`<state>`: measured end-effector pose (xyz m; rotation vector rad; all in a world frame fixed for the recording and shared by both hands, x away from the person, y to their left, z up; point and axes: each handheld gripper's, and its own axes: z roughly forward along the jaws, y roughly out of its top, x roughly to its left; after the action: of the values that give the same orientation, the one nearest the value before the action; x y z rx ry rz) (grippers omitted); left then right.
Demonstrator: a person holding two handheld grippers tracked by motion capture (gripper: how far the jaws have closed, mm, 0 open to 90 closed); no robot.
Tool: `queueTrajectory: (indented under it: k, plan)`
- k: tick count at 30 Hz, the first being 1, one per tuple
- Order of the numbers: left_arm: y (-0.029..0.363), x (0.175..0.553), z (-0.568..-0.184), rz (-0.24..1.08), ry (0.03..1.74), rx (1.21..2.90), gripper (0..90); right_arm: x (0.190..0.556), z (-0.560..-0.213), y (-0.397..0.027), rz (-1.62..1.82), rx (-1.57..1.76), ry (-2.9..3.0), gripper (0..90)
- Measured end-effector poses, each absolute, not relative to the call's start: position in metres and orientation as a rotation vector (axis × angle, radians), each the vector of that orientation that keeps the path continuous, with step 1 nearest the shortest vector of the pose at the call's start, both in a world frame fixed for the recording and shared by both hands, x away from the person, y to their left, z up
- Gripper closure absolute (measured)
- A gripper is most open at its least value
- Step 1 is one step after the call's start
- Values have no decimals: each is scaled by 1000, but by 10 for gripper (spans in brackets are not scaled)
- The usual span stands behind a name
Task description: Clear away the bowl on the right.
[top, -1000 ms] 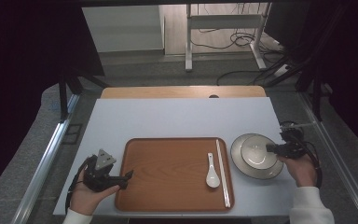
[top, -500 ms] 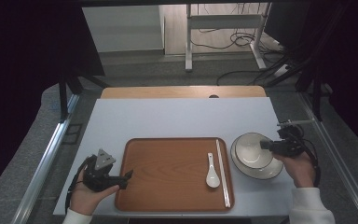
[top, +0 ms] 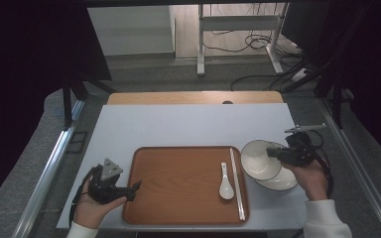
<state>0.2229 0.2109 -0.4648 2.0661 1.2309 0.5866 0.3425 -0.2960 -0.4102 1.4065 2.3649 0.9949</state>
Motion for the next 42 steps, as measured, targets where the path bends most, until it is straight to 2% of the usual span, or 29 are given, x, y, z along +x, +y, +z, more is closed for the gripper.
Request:
queueTrajectory:
  k: [42]
  plan:
    - [212, 222, -464, 583, 1229, 2063, 96, 338, -425, -178, 1020, 1166, 2628, 825]
